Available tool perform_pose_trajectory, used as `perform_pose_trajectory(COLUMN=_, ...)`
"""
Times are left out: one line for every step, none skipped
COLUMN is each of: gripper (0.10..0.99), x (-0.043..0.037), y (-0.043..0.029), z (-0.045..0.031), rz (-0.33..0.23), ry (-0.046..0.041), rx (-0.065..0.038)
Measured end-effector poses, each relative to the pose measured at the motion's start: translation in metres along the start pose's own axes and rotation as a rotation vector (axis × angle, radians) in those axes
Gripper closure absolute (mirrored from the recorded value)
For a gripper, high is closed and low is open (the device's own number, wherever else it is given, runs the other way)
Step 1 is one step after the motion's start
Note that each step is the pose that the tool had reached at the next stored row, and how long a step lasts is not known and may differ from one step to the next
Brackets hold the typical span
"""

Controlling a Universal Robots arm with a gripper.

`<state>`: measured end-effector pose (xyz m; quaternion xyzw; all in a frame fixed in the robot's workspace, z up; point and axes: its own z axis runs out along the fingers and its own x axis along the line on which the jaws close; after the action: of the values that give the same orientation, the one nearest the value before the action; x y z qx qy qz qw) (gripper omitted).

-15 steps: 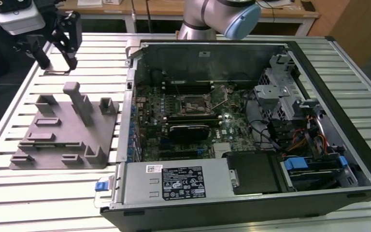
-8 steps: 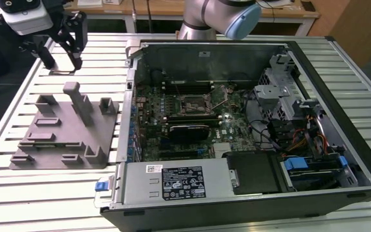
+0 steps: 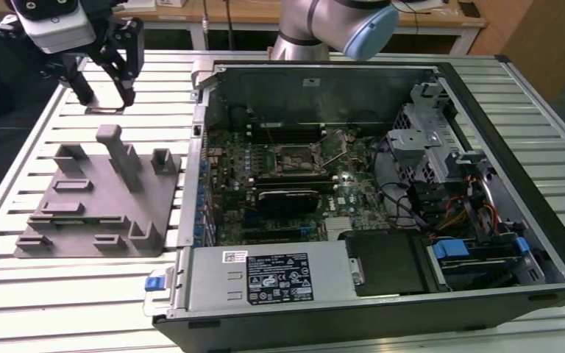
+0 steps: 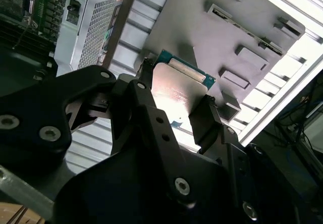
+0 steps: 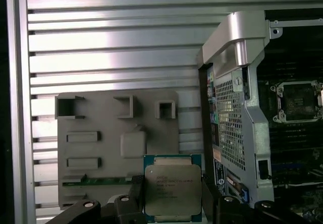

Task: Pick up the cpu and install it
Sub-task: 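Pick up the cpu and move it towards the insertion slot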

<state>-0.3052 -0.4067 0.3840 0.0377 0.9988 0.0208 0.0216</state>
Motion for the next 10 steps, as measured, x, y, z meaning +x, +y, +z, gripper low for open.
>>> perform_pose_trajectory(gripper=0.545, x=-0.0015, y=0.0001, z=0.0, rz=0.0, ry=0.0001, rx=0.0)
perform_pose_trajectory(gripper=0.545, x=-0.003, y=0.0002, z=0.0001, rz=0.0, ry=0.0, rx=0.0)
perform_pose_trajectory(gripper=0.545, x=-0.0046, y=0.0003, z=0.0002, rz=0.0, ry=0.0, rx=0.0)
perform_pose_trajectory(gripper=0.545, x=-0.0061, y=0.0004, z=0.0003, rz=0.0, ry=0.0, rx=0.0)
perform_pose_trajectory(gripper=0.545, x=-0.0076, y=0.0005, z=0.0003, rz=0.0, ry=0.0, rx=0.0)
perform_pose_trajectory(gripper=0.545, x=-0.0091, y=0.0007, z=0.0004, rz=0.0, ry=0.0001, rx=0.0)
perform_pose_trajectory(gripper=0.545, x=-0.0106, y=0.0008, z=0.0004, rz=0.0, ry=0.0001, rx=0.0)
perform_pose_trajectory(gripper=0.545, x=-0.0122, y=0.0009, z=0.0005, rz=0.0, ry=0.0, rx=0.0)
perform_pose_trajectory(gripper=0.545, x=-0.0137, y=0.001, z=0.0006, rz=0.0, ry=0.0, rx=0.0)
perform_pose_trajectory(gripper=0.545, x=-0.0153, y=0.0011, z=0.0007, rz=0.0, ry=0.0, rx=0.0)
